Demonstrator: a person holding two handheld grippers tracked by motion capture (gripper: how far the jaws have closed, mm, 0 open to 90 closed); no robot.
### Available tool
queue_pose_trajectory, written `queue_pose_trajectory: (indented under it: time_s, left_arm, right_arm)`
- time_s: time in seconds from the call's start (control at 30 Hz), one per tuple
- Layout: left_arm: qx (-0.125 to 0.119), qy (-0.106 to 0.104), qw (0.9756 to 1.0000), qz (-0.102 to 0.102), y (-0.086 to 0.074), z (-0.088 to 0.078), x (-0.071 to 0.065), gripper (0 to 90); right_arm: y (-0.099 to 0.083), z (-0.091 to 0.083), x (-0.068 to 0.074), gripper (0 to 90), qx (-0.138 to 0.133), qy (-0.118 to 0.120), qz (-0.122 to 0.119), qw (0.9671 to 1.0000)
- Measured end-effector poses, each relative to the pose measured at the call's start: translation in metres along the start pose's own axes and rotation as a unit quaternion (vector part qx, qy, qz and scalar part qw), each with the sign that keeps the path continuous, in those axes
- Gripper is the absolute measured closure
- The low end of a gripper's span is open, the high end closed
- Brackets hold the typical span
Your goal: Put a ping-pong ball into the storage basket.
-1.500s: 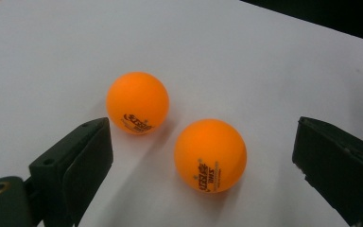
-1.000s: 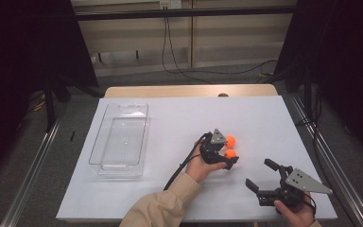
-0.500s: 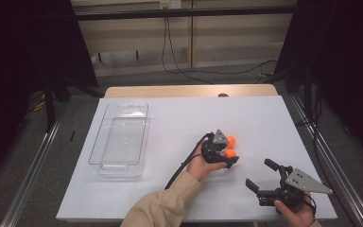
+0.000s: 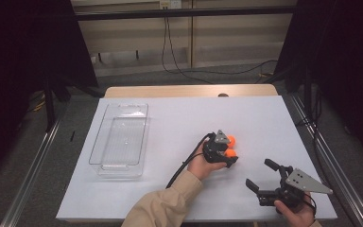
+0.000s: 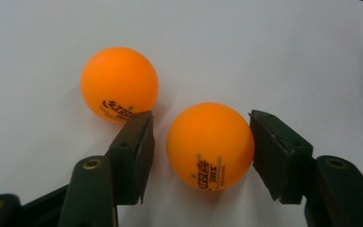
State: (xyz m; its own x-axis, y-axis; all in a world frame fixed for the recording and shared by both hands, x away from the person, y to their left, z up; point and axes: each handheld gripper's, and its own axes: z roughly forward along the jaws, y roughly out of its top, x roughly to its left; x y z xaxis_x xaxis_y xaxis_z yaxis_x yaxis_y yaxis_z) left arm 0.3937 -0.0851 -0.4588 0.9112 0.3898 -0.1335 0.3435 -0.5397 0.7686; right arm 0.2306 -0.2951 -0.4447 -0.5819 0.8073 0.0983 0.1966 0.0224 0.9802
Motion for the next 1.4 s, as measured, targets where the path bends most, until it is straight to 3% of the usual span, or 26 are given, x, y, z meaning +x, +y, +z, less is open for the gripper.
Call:
queue_pose_trajectory:
  time_s: [0.27,1.4]
  left_arm:
    - [0.005,-0.007,1.0,-0.002,0.0,-0.001,0.0,50.2]
    - [0.009,-0.04,0.9987,-0.029,0.0,-0.02,0.003,50.8]
  right_arm:
    - [0.0,0.0,0.0,1.2,0.0,0.0,0.0,1.0]
    - [0.0,-0.001,0.0,1.2,-0.001,0.0,-0.001,1.0]
